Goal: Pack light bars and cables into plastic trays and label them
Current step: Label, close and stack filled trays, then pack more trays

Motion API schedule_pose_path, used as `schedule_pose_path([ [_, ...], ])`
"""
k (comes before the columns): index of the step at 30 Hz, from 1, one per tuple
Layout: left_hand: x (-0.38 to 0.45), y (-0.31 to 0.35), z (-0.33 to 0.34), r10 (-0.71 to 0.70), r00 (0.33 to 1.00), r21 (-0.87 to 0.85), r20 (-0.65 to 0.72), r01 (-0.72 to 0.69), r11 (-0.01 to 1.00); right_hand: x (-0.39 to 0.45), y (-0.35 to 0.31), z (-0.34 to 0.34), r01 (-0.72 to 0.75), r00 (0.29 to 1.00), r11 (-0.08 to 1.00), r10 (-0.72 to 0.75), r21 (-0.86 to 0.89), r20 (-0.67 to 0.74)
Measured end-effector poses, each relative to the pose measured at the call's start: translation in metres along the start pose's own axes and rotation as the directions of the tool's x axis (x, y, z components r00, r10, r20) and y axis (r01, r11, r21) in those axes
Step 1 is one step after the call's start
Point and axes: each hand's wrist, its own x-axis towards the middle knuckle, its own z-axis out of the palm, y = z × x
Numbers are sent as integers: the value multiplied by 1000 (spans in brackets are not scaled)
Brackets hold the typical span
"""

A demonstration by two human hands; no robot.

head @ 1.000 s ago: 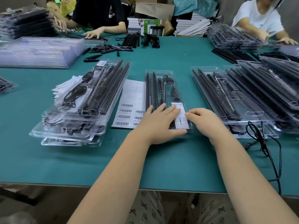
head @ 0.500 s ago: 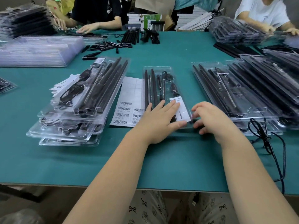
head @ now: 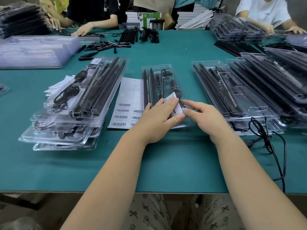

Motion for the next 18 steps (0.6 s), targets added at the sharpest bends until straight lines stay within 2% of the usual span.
schedule_pose_path([
  [3,0,0,1,4,1000,-7,-11,-4,1000,0,1,0,-38,997,997,34,62,67],
  [8,1,-2,1,10,999,9,-37,-10,1000,-2,2,-1,-3,991,1000,4,-11,137],
  [13,2,-4,4,25,999,45,-34,-24,999,2,8,7,17,1000,995,-14,102,-25],
  [18,3,-4,5,26,996,-43,-86,-30,999,0,8,2,46,995,989,-58,138,81],
])
